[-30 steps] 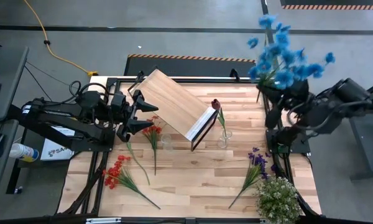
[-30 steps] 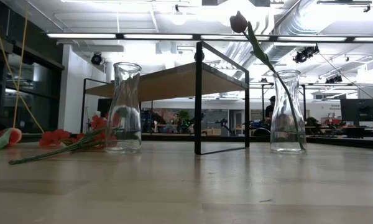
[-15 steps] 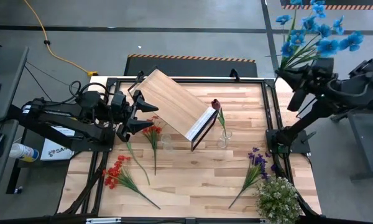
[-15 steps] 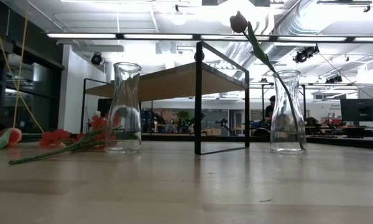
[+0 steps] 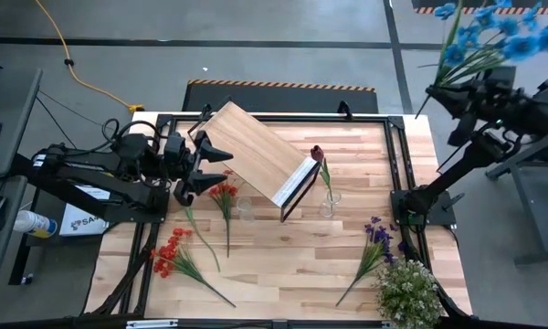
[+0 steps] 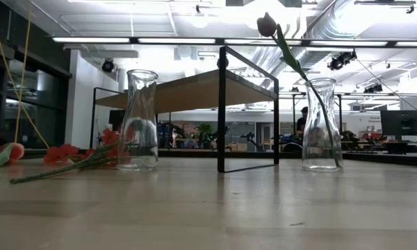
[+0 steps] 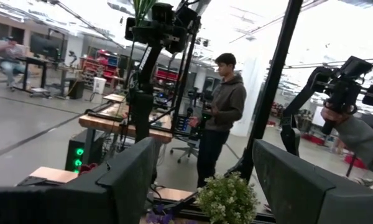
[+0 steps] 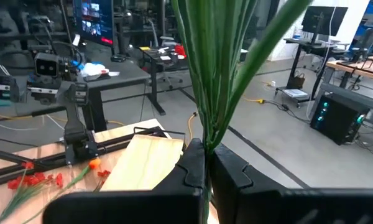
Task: Pick and place flowers into a vace then onto a shelf
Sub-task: Put the blue flowers into the right transparent flower vase
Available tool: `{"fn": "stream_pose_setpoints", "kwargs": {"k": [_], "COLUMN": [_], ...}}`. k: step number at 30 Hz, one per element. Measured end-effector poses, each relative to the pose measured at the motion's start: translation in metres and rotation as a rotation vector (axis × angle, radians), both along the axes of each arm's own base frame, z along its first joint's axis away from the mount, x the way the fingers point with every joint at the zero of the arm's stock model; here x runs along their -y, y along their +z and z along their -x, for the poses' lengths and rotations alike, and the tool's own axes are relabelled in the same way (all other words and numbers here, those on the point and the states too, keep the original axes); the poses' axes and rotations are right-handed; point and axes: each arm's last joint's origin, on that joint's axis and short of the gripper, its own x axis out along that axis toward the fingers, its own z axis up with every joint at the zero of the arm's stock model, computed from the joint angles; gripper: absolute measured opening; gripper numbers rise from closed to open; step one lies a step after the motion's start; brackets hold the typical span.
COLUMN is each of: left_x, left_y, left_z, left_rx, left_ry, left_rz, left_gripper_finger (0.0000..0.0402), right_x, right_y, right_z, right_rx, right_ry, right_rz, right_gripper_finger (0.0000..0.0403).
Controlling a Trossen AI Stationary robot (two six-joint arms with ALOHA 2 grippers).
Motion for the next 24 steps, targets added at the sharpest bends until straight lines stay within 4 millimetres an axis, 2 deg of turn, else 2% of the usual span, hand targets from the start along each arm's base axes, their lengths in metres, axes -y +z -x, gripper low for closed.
{"fn": "stream_pose_setpoints", "kwargs": {"k": [19, 24], "left_x": [-0.001, -0.001], "left_y": [-0.007, -0.009], "left_z": [-0.013, -0.017], "left_rx": [-0.039, -0.048], "left_ry": [0.097, 0.115], "left_rz": [0.02, 0.024], "left_gripper_finger": [0.0303, 0.0303], "right_x": [0.034, 0.042], "right_y": [-0.005, -0.015], "right_z": [0.047, 0.058], "right_rx": [0.015, -0.003], "right_ry": [0.134, 0.172], "right_rz": [0.028, 0.047], "right_gripper_finger": [0.0, 0.0]}}
